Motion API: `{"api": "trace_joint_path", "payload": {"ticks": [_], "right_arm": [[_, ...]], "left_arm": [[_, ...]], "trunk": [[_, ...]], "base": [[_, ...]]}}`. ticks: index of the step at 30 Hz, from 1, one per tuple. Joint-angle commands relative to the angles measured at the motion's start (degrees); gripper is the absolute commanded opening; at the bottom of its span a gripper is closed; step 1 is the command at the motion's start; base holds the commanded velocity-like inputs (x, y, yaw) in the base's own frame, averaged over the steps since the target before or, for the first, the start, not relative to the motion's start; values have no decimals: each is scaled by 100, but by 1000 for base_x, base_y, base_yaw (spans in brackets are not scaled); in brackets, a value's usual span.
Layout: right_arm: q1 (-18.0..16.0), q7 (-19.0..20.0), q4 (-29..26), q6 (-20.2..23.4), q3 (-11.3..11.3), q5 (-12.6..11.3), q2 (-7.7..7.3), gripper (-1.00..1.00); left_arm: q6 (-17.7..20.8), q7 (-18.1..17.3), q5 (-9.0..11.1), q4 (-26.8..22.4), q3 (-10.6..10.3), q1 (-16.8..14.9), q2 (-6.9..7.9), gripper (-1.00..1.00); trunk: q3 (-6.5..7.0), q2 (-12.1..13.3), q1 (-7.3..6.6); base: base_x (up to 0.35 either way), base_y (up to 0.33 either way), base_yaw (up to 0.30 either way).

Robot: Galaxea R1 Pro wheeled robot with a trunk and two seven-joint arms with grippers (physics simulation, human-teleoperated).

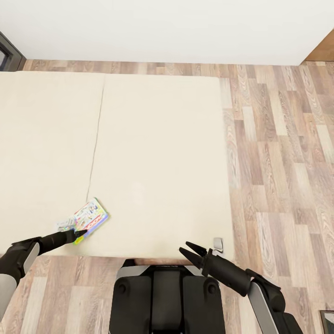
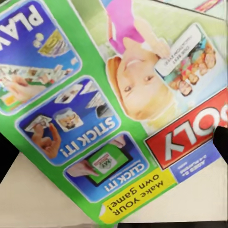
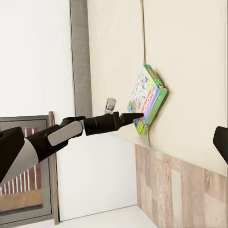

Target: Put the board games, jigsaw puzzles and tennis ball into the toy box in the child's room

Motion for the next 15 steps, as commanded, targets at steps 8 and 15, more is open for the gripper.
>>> {"api": "trace_joint_path", "payload": {"ticks": [8, 15], "right_arm": [[-4, 10, 1, 40, -8, -27, 3, 100], [-3, 10, 1, 39, -11, -25, 1, 100]], "left_arm": [[57, -19, 34, -4, 20, -1, -1, 100], [52, -19, 34, -4, 21, -1, -1, 100]], "trunk": [[-5, -8, 3], [-5, -8, 3]], "base": [[0, -182, 0], [0, -175, 0]]}}
